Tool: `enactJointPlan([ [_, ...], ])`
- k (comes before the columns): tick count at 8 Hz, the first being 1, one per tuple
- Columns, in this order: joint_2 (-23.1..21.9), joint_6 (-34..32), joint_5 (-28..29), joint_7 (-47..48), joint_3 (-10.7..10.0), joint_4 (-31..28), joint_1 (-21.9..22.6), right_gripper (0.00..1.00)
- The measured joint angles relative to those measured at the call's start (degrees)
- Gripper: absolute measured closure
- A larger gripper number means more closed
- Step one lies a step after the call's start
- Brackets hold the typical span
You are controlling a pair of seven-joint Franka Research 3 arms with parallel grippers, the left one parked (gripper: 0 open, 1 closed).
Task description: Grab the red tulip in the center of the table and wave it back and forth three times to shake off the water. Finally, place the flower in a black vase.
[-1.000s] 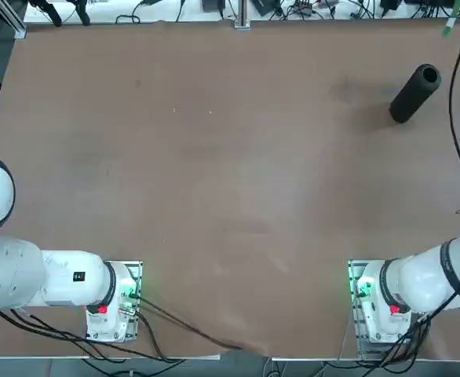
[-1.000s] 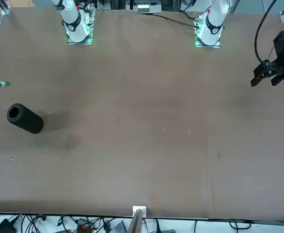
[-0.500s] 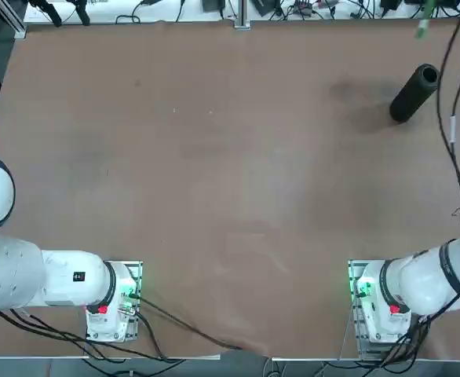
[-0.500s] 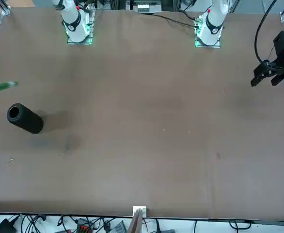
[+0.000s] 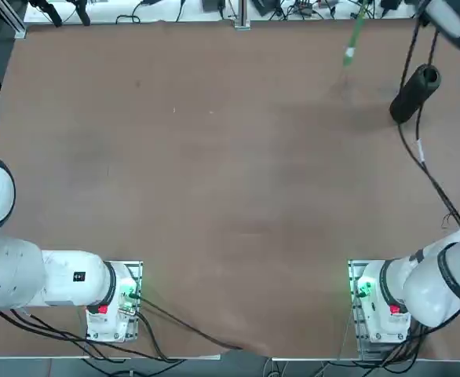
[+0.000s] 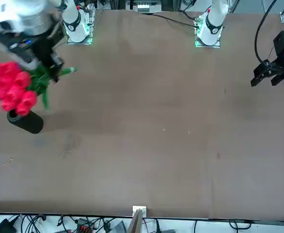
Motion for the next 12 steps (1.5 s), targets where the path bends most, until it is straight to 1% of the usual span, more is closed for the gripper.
enactJointPlan([
  [1,0.0,-0.5,-0.3,2.4,0.0,-0.1,1.2,0.89],
  [2,0.0,-1.5,-0.6,2.6,-0.8,-0.1,1.0,0.89],
  [3,-0.3,-2.1,-0.8,0.9,-2.9,-0.1,0.0,0.89],
  [5,-1.3,-2.3,-1.1,-8.3,-8.9,0.0,-4.2,0.89],
  [6,-1.7,-1.2,-1.1,-15.7,-12.5,0.0,-7.2,0.89],
  [7,-1.8,1.2,-0.9,-24.2,-15.8,-0.1,-10.6,0.89],
  [8,-1.8,4.0,-0.1,-31.9,-18.0,-0.1,-14.2,0.89],
  [9,-1.8,5.8,0.7,-36.2,-18.7,-0.3,-17.1,0.89],
  [11,-0.9,8.0,0.9,-37.2,-18.6,-1.5,-18.8,0.89],
  [12,1.3,9.4,0.9,-37.1,-18.5,-2.9,-19.6,0.89],
])
